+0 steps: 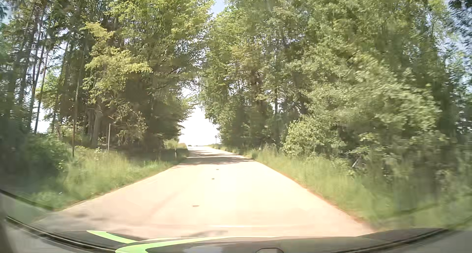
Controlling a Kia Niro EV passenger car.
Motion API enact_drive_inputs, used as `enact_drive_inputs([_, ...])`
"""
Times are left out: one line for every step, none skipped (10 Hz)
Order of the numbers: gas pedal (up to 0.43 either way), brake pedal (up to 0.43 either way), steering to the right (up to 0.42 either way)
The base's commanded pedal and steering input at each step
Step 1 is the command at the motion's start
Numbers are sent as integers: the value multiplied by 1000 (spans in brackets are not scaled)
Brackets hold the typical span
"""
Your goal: Follow the waypoints while adhering to traffic rules and regulations
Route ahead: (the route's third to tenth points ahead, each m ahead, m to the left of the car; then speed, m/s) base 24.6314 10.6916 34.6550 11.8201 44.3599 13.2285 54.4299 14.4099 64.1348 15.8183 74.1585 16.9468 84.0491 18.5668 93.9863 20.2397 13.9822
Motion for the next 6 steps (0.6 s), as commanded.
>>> enact_drive_inputs([177, 0, -20])
enact_drive_inputs([189, 0, -22])
enact_drive_inputs([197, 0, -25])
enact_drive_inputs([220, 0, -27])
enact_drive_inputs([220, 0, -28])
enact_drive_inputs([220, 0, -30])
